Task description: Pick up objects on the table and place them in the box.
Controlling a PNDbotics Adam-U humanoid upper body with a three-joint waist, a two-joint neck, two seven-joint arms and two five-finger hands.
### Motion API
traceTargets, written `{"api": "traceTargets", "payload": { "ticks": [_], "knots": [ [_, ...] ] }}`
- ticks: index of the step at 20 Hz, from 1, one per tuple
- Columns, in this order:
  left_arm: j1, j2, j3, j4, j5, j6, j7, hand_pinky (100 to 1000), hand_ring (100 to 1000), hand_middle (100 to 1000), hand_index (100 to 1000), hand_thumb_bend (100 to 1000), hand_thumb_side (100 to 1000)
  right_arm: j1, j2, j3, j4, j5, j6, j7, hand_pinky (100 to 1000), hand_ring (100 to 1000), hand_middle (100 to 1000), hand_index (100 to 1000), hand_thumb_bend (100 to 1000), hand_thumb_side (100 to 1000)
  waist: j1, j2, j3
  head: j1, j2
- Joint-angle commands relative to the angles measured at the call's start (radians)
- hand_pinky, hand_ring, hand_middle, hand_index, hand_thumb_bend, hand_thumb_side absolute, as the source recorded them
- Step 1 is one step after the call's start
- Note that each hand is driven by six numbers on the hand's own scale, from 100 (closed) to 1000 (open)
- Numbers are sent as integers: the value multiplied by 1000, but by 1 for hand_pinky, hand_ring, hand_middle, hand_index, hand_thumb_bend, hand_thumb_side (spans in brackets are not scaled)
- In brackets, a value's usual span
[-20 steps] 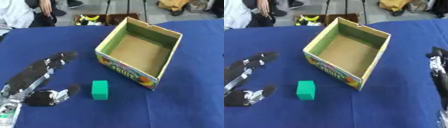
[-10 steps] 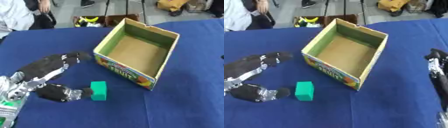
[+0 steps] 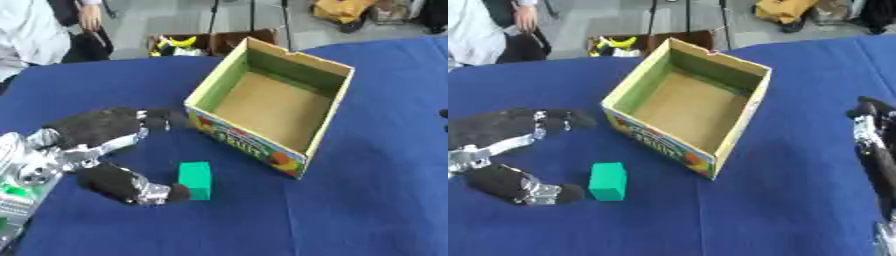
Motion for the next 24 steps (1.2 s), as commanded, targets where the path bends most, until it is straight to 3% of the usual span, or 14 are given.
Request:
{"api": "traceTargets", "payload": {
  "ticks": [1,8,14,24],
  "knots": [
    [-32,74,-21,4,13,24,44,774,882,957,971,661,990,-6,-23,2,-10,2,-2,4,829,868,651,825,100,721,-1,-22,0,-1,7],
    [-59,108,-73,53,64,66,78,730,858,942,1000,771,945,-7,-25,4,-9,2,-3,8,829,868,651,825,100,722,0,-23,-5,-3,6],
    [-108,131,-128,110,125,119,89,742,870,950,1000,786,925,-7,-27,6,-8,1,-4,9,829,868,651,825,100,723,1,-22,-10,-3,7],
    [-150,111,-175,150,109,107,73,719,844,889,967,785,880,-6,-26,7,-7,0,-4,11,830,868,652,826,100,722,3,-18,-14,-3,8]
  ]
}}
